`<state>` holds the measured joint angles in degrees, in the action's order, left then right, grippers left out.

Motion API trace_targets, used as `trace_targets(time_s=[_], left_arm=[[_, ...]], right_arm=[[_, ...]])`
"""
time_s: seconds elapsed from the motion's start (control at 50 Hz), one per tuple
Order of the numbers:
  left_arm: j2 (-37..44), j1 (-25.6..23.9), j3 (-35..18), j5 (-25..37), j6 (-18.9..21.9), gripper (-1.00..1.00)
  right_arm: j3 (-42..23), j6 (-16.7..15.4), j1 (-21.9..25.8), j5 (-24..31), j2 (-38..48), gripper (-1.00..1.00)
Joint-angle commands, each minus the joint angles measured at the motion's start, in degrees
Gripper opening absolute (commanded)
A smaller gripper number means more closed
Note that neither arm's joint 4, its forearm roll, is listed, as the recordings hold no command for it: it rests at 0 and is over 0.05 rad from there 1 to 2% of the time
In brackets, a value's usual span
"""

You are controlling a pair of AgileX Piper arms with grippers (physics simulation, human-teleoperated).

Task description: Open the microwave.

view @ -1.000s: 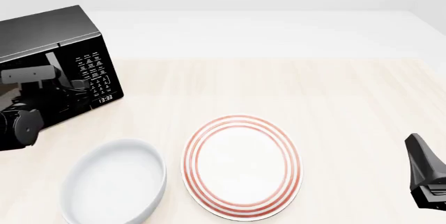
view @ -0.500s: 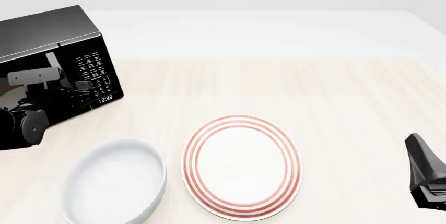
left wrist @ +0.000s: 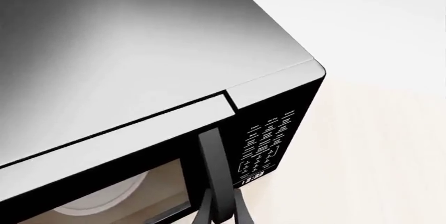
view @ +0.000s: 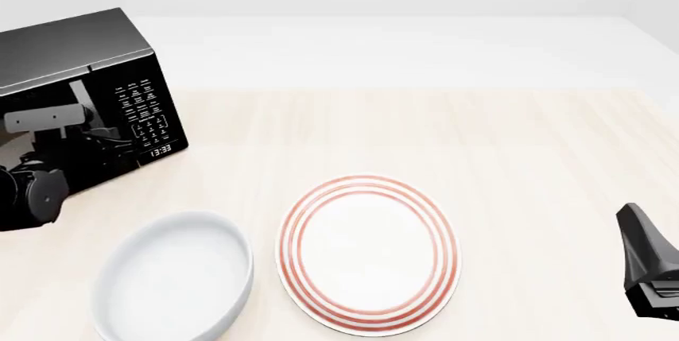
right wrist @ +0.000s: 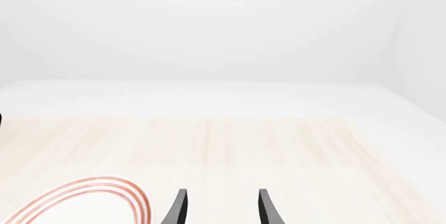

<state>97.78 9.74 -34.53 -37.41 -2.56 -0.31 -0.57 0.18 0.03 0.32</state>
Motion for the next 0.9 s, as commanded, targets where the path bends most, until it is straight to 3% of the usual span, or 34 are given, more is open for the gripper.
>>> trace_targets(time_s=[0.02,0.22,0.28,0.9], left_arm=[[-0.16,-0.59,-0.35,-0.6,-0.55,-1.0],[-1.08,-1.68,0.76,-1.59,-1.38,-1.0],[-4.16,-1.58,0.42,1.5,-1.79,-1.0],[-9.05,-3.25,4.93,-1.89,-3.91,-1.0]], right_arm=[[0.0,0.02,0.0,0.0,0.0,1.0],[0.0,0.01,0.0,0.0,0.0,1.0],[0.0,0.01,0.0,0.0,0.01,1.0],[0.0,-0.01,0.0,0.0,0.0,1.0]])
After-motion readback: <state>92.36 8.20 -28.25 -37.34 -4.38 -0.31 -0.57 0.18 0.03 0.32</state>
